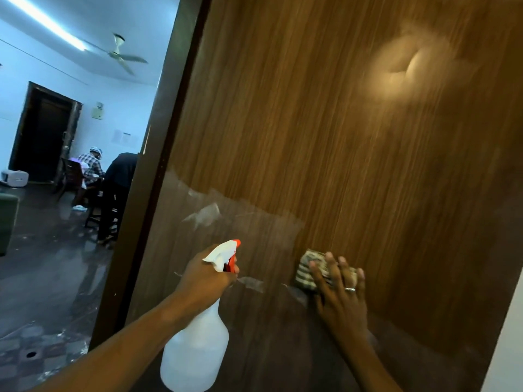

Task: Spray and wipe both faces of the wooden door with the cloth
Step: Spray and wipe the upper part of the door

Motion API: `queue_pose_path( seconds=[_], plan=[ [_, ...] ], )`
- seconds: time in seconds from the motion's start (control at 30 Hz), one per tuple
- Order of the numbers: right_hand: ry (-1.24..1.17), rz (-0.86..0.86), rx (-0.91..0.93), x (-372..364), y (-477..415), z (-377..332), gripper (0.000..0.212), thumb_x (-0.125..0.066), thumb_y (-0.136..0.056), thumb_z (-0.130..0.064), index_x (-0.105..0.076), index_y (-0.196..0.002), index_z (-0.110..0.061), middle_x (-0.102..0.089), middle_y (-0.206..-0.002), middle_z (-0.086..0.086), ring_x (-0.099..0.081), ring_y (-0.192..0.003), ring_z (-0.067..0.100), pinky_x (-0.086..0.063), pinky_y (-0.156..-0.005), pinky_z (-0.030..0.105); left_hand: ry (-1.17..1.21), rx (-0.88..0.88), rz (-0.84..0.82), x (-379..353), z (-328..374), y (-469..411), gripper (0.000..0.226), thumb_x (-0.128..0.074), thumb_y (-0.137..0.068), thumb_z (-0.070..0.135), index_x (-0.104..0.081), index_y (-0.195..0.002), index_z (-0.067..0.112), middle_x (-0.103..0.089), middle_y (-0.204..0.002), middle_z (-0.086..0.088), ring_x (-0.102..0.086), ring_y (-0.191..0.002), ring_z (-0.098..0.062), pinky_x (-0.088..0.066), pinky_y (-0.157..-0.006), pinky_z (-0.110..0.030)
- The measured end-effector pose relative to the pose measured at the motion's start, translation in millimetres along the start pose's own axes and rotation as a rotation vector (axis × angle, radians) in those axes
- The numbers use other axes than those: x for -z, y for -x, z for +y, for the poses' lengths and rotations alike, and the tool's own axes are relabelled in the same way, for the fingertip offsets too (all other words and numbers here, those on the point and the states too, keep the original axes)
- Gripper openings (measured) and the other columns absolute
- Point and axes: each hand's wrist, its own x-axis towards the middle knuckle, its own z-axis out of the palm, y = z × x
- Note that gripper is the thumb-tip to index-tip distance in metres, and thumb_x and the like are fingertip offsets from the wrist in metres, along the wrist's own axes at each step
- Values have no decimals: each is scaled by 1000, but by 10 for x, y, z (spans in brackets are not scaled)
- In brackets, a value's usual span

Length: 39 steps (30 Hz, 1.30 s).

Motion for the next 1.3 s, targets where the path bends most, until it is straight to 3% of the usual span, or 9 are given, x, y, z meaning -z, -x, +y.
queue_pose_path(
  seconds=[0.17, 0.27, 0.4, 0.5, 0.67, 0.77, 0.9, 1.1, 1.3],
  plan=[
    [-37, 52, -359, 193, -550, -143, 61, -45, -89, -39, -43, -149, -25, -32, -157, 14, -28, -144, 39, -14, -116, 63, -55, -12, -28, 173, -133, -168, 45, -60, -89, 20, -48, -132, 23, -54, -132, 2, -52, -91, -6, -40, -74, -6],
    [-34, 70, -239, 169, -1061, -547, 65, -48, -91, -41, -32, -153, -29, -28, -160, 12, -22, -147, 36, -6, -117, 63, -52, 9, -29, 298, -170, -297, 45, -61, -89, 18, -48, -132, 23, -56, -130, 1, -56, -91, -10, -41, -66, -5],
    [-12, 15, -4, -74, -1028, -1030, 71, -55, -89, -39, -28, -154, -31, -25, -161, 9, -23, -148, 34, -9, -117, 63, -104, -36, -44, 454, -212, -467, 50, -62, -89, 16, -45, -135, 24, -53, -135, 1, -55, -110, -16, -41, -85, -18],
    [24, -34, 76, -168, -635, -995, 71, -52, -87, -39, -28, -154, -31, -19, -163, 9, -20, -148, 35, -10, -117, 61, -84, 1, -18, 597, -266, -595, 45, -63, -87, 17, -50, -130, 19, -58, -128, -3, -56, -98, -15, -44, -83, -22],
    [23, 21, -227, -21, -724, -912, 68, -54, -87, -37, -35, -152, -29, -28, -160, 12, -24, -147, 36, -14, -117, 62, -60, 19, 5, 820, -328, -832, 37, -64, -87, 17, -54, -123, 18, -61, -118, -3, -56, -82, -12, -46, -74, -22],
    [-4, 62, -348, 42, -1133, -1196, 66, -51, -93, -41, -30, -154, -28, -26, -160, 12, -19, -148, 36, -9, -117, 64, -75, -7, -12, 930, -340, -927, 42, -63, -87, 16, -52, -127, 19, -59, -127, -5, -57, -92, -13, -47, -81, -24],
    [-24, 79, -187, -123, -1586, -1814, 64, -50, -94, -41, -31, -154, -29, -25, -161, 12, -20, -148, 36, -9, -116, 66, -149, -78, -74, 1147, -312, -1081, 49, -61, -88, 10, -48, -134, 18, -54, -134, -5, -53, -118, -24, -45, -102, -35],
    [-10, 64, 43, -379, -995, -2041, 68, -57, -88, -33, -33, -152, -31, -24, -161, 9, -26, -147, 34, -16, -116, 62, -195, -135, -97, 1455, -401, -1297, 53, -61, -88, 11, -44, -137, 23, -51, -122, 8, -52, -117, -18, -45, -100, -33],
    [34, 90, -234, -245, -1400, -2058, 66, -52, -89, -38, -35, -152, -27, -28, -159, 13, -24, -147, 37, -15, -115, 66, -119, -85, -90, 1724, -481, -1606, 46, -66, -85, 15, -53, -129, 22, -62, -120, -4, -60, -105, -21, -52, -90, -30]
  ],
)
